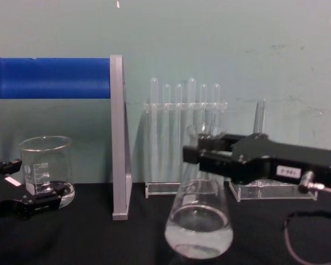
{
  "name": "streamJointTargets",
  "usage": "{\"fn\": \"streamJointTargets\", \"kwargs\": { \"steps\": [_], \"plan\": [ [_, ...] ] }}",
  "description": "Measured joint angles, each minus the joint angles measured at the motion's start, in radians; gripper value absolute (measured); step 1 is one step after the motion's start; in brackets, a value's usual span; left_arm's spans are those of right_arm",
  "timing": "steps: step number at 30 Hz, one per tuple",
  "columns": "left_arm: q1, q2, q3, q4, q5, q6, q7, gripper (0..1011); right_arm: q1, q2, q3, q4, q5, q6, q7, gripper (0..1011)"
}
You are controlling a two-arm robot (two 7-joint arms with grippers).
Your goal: Grasp the erlenmeyer flask with one hand, shake it three times, then place it back.
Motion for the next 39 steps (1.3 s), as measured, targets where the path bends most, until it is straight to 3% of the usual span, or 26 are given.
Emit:
{"fn": "streamJointTargets", "kwargs": {
  "steps": [7,17,39],
  "plan": [
    [0.000,0.000,0.000,0.000,0.000,0.000,0.000,1001,-0.082,0.038,0.057,-0.139,-0.028,0.055,-0.142,449],
    [0.000,0.000,0.000,0.000,0.000,0.000,0.000,1001,-0.169,0.031,0.122,-0.222,-0.092,0.069,-0.305,449],
    [0.000,0.000,0.000,0.000,0.000,0.000,0.000,1001,-0.198,-0.018,0.175,-0.220,-0.115,0.086,-0.299,449]
  ]
}}
